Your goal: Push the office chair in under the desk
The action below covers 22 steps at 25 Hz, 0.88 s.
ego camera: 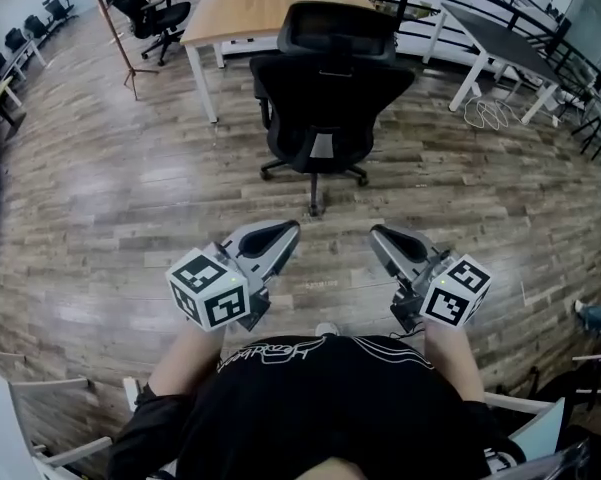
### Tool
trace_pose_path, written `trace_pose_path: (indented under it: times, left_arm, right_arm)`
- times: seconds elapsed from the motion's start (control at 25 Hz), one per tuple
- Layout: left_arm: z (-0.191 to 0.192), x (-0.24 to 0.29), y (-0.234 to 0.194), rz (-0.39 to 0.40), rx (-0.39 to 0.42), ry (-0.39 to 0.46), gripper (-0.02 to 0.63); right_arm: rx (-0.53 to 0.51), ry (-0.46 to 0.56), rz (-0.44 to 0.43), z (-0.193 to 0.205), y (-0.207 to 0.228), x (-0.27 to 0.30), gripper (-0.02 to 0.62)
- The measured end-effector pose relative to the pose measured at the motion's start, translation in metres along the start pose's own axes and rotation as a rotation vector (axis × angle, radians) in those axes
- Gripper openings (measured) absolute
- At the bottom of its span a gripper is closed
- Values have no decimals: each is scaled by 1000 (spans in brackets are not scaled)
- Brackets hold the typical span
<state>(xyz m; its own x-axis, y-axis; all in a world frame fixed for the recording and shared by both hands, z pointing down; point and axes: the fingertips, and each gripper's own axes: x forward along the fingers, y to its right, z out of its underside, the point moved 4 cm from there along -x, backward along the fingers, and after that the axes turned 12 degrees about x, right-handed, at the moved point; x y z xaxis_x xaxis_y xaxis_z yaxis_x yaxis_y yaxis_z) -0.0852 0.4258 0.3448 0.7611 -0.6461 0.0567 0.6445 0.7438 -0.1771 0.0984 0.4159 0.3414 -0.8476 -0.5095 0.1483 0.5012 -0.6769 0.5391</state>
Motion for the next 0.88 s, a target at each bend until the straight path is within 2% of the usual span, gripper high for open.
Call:
trace_pose_path:
  times: [0.48,0.88]
  left_arm:
    - [-7,101,7,-26,36,-20,6]
    - [0,127,3,-83,40,-31,6]
  right_arm:
    - [-34,11,24,-50,83,-46,41]
    - [-80,2,44,-70,122,-57,41]
